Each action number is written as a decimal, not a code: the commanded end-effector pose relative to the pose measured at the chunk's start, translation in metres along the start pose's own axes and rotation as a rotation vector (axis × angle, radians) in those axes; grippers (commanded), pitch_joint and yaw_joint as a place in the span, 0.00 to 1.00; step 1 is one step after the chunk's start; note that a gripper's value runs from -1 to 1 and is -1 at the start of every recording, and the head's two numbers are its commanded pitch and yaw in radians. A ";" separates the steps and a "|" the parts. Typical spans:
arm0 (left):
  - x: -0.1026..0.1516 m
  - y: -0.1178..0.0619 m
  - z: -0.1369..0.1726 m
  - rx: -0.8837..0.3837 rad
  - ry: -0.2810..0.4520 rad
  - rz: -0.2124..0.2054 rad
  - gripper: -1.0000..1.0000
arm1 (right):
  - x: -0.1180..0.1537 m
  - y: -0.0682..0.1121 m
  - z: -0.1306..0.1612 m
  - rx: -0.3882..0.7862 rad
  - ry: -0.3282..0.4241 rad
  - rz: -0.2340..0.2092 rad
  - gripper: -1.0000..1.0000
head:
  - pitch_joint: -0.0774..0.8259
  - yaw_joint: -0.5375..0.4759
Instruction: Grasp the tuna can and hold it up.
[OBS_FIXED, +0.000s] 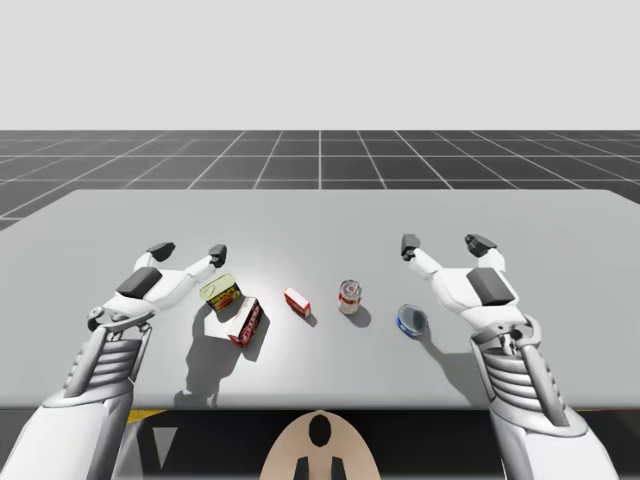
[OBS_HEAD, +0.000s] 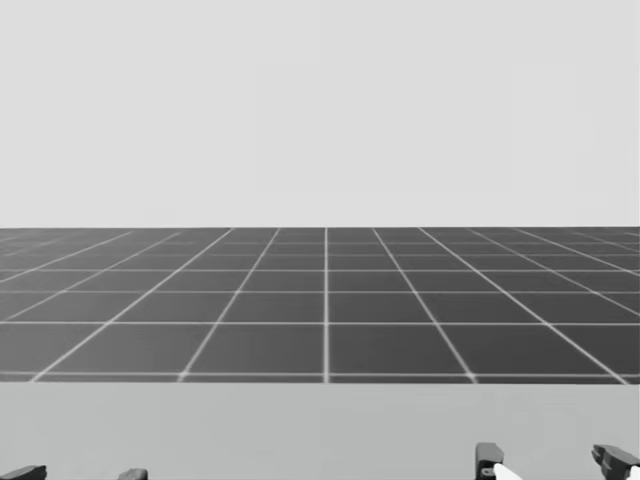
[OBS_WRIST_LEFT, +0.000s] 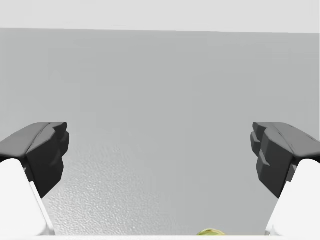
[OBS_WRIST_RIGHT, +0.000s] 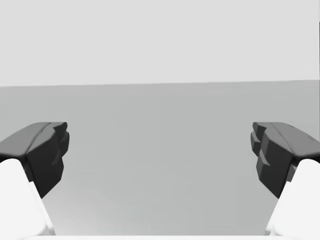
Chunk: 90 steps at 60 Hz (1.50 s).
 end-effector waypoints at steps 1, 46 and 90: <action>0.000 0.000 0.000 0.003 -0.002 -0.007 0.00 | -0.001 0.003 0.002 -0.008 -0.012 -0.028 0.00 | 0.08 0.54; 0.001 0.001 -0.001 0.006 -0.011 -0.009 0.00 | 0.000 0.006 0.001 -0.010 0.011 0.017 0.00 | 0.55 0.57; 0.007 -0.001 0.004 -0.013 -0.071 0.004 0.00 | -0.003 0.005 0.000 -0.013 0.015 0.028 0.00 | 0.91 0.19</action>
